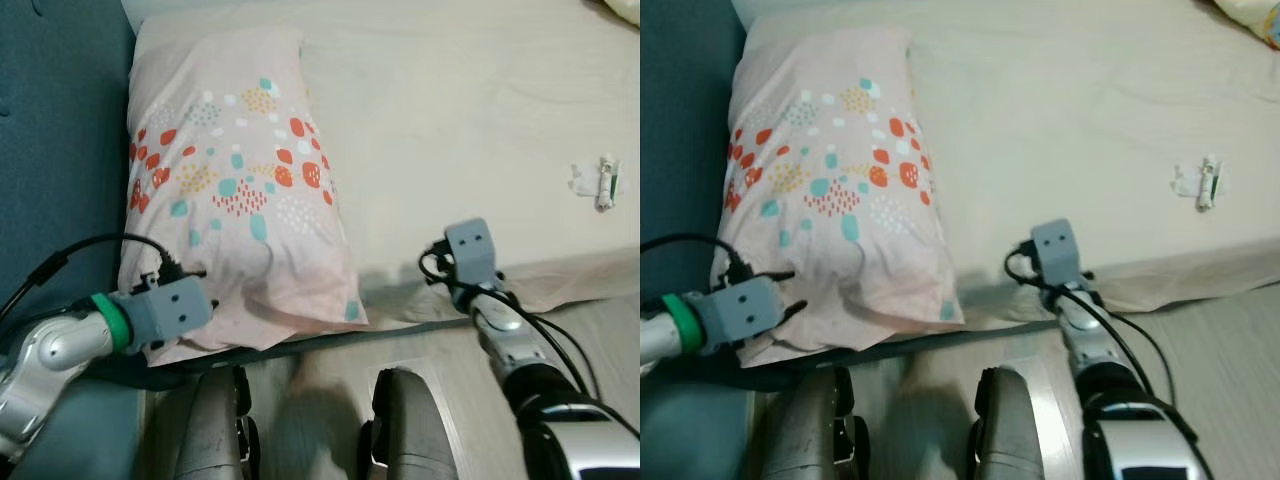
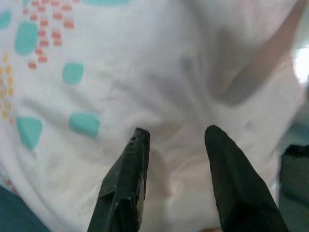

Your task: Clean up the room

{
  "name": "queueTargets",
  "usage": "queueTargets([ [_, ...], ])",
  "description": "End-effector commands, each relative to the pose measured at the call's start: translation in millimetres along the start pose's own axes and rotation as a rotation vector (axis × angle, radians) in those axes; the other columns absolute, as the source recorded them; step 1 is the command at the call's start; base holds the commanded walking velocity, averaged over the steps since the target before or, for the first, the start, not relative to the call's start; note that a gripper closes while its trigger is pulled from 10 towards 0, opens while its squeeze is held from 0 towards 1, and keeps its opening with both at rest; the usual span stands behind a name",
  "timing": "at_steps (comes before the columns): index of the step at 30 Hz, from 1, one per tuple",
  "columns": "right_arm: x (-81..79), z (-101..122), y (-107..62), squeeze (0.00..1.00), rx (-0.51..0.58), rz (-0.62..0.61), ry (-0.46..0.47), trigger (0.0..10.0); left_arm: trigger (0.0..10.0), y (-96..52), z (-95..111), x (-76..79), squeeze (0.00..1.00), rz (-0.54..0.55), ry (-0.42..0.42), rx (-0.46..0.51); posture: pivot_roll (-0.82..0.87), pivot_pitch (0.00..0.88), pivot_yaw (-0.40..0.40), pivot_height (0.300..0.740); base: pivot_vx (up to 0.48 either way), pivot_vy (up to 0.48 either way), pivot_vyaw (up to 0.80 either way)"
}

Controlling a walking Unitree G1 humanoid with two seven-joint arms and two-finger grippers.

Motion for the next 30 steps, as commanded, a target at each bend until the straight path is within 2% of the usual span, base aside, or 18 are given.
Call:
queueTargets([
  [1, -33.9, 11.6, 7.2, 0.00, 0.052, 0.130, 0.030, 10.0, 10.0, 4.4, -30.2, 28.1, 0.00, -0.082, 0.022, -0.163, 0.12, 0.182, 0.060, 0.605, 0.000, 0.000, 0.00],
  [2, -33.9, 11.6, 7.2, 0.00, 0.052, 0.130, 0.030, 10.0, 10.0, 4.4, -30.2, 28.1, 0.00, -0.082, 0.022, -0.163, 0.12, 0.182, 0.060, 0.605, 0.000, 0.000, 0.00],
  [3, -51.1, 18.2, 10.4, 0.00, 0.077, 0.189, 0.040, 10.0, 10.0, 5.1, -38.9, 33.4, 0.00, -0.095, 0.048, -0.211, 0.12, 0.183, 0.062, 0.605, 0.000, 0.000, 0.00],
  [4, -51.1, 18.2, 10.4, 0.00, 0.077, 0.189, 0.040, 10.0, 10.0, 5.1, -38.9, 33.4, 0.00, -0.095, 0.048, -0.211, 0.12, 0.183, 0.062, 0.605, 0.000, 0.000, 0.00],
  [6, -92.5, 21.4, 15.2, 0.00, 0.075, 0.307, 0.075, 10.0, 10.0, 4.8, -53.0, 50.4, 0.00, -0.138, 0.038, -0.277, 0.14, 0.187, 0.073, 0.605, 0.000, 0.000, 0.00],
  [9, -108.5, 21.8, 16.1, 0.00, 0.069, 0.348, 0.085, 10.0, 10.0, 4.2, -56.4, 57.1, 0.00, -0.156, 0.026, -0.293, 0.14, 0.187, 0.073, 0.605, 0.000, 0.000, 0.00],
  [10, -128.0, 21.2, 16.7, 0.00, 0.058, 0.393, 0.084, 10.0, 10.0, 3.7, -58.8, 66.2, 0.00, -0.180, -0.011, -0.304, 0.14, 0.189, 0.072, 0.605, 0.000, 0.000, 0.00],
  [13, -142.2, 21.2, 16.6, 0.00, 0.053, 0.425, 0.086, 10.0, 10.0, 3.4, -60.3, 72.0, 0.00, -0.195, -0.020, -0.311, 0.15, 0.192, 0.071, 0.605, 0.000, 0.000, 0.00],
  [14, -161.4, 18.7, 15.6, 0.00, 0.037, 0.459, 0.080, 10.0, 10.0, 4.1, -60.8, 78.8, 0.00, -0.214, -0.029, -0.319, 0.16, 0.197, 0.068, 0.605, 0.000, 0.000, 0.00],
  [16, -161.4, 18.7, 15.6, 0.00, 0.037, 0.459, 0.080, 10.0, 10.0, 4.1, -60.8, 78.8, 0.00, -0.214, -0.029, -0.319, 0.16, 0.197, 0.068, 0.605, 0.000, 0.000, 0.00],
  [18, -178.1, 6.3, 13.1, 0.00, -0.017, 0.459, 0.043, 10.0, 10.0, 6.0, -57.0, 89.8, 0.00, -0.247, -0.013, -0.315, 0.16, 0.201, 0.065, 0.605, 0.000, 0.000, 0.00],
  [21, -165.9, -10.1, 12.8, 0.00, -0.086, 0.391, -0.006, 10.0, 10.0, 8.7, -45.3, 92.8, 0.00, -0.241, -0.008, -0.261, 0.16, 0.203, 0.065, 0.605, 0.000, 0.000, 0.00],
  [23, -137.0, -28.1, 11.2, 0.00, -0.159, 0.293, -0.029, 10.0, 10.0, 7.3, -29.4, 93.3, 0.00, -0.227, -0.050, -0.192, 0.16, 0.203, 0.059, 0.605, 0.000, 0.000, 0.00],
  [26, -125.8, -34.9, 9.6, 0.00, -0.186, 0.258, -0.035, 10.0, 10.0, 6.2, -23.8, 92.9, 0.00, -0.219, -0.071, -0.168, 0.16, 0.203, 0.059, 0.605, 0.000, 0.000, 0.00],
  [27, -106.4, -48.4, 4.0, 0.00, -0.232, 0.208, -0.045, 10.0, 10.0, 5.4, -7.3, 82.6, 0.00, -0.149, -0.158, -0.088, 0.16, 0.199, 0.058, 0.605, 0.000, 0.000, 0.00],
  [28, -106.4, -48.4, 4.0, 0.00, -0.232, 0.208, -0.045, 10.0, 10.0, 5.4, -7.3, 82.6, 0.00, -0.149, -0.158, -0.088, 0.16, 0.199, 0.058, 0.605, 0.000, 0.000, 0.00],
  [29, -88.8, -59.1, -2.4, 0.00, -0.262, 0.168, -0.047, 10.0, 10.0, 3.0, 9.5, 63.7, 0.00, -0.040, -0.276, -0.006, 0.16, 0.196, 0.056, 0.605, 0.000, 0.000, 0.00],
  [30, -68.9, -67.6, -10.8, 0.00, -0.273, 0.131, -0.033, 10.0, 10.0, -7.2, 30.0, 29.1, 0.00, 0.132, -0.466, 0.105, 0.16, 0.193, 0.055, 0.605, 0.000, 0.000, 0.00],
])
Point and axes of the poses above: a point about 5 cm out from each wrist's last joint towards the gripper, its own y axis pointing out of the wrist towards the gripper, its own z axis along the axis of the wrist's last joint, x = y × z, the point moved 4 cm from there along y, pointing out of the wrist towards the gripper, and after that the axes turned 13 degrees about y, right-handed, at the moved point
